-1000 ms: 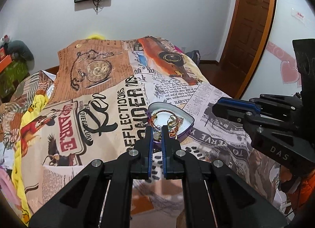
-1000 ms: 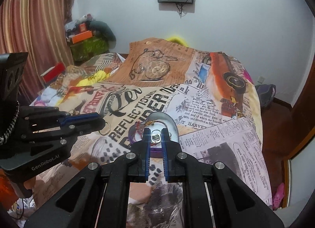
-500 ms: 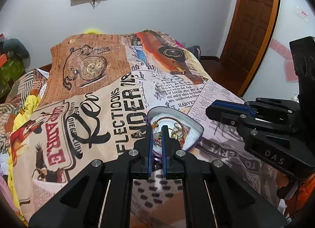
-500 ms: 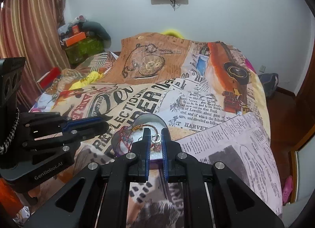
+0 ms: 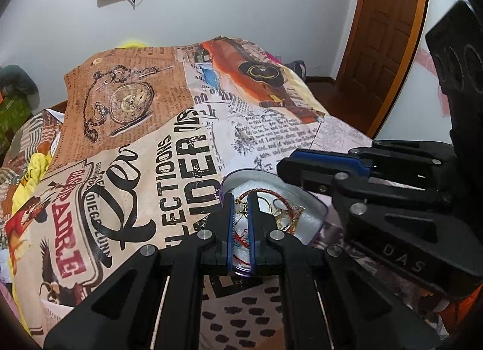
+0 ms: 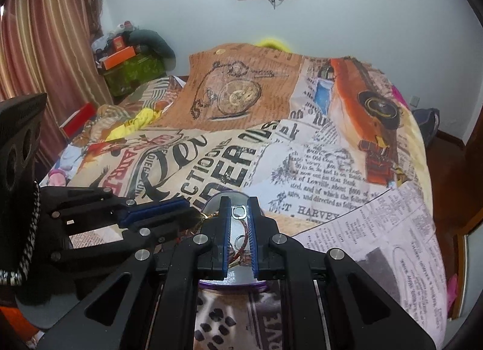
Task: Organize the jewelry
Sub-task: 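Carry both rings into the heart tin and open both tools inside it, then lift both tools up and away from the heart tin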
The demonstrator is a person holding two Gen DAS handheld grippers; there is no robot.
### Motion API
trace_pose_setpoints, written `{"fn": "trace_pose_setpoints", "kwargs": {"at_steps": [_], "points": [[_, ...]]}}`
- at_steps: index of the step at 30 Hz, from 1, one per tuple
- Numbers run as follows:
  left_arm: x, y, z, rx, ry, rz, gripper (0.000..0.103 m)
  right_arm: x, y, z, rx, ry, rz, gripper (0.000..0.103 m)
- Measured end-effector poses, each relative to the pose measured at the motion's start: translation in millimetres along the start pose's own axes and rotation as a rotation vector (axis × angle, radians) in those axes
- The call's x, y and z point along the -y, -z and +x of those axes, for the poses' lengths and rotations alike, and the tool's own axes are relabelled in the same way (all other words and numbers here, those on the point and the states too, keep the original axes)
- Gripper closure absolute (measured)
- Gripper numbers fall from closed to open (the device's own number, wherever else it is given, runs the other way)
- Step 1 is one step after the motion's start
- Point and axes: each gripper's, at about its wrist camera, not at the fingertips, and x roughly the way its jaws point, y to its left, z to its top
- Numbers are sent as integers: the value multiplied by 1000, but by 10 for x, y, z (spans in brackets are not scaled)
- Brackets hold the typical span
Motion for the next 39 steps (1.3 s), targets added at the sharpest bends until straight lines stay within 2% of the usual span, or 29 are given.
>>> {"fn": "trace_pose_setpoints", "kwargs": {"at_steps": [14, 22, 26, 31, 39], "points": [[-42, 51, 26, -17, 5, -5, 97, 40, 48, 206, -75, -47, 28, 94], [-115, 47, -165, 5, -31, -23, 97, 11, 49, 147, -83, -43, 23, 92], [-172, 24, -319, 24, -44, -46, 96, -28, 18, 13, -61, -31, 13, 91], [-180, -26, -617, 72, -58, -64, 96, -95, -19, -246, -14, -13, 1, 80], [-9, -97, -1312, 199, -57, -59, 94, -294, -79, -930, 113, 37, -31, 80]]}}
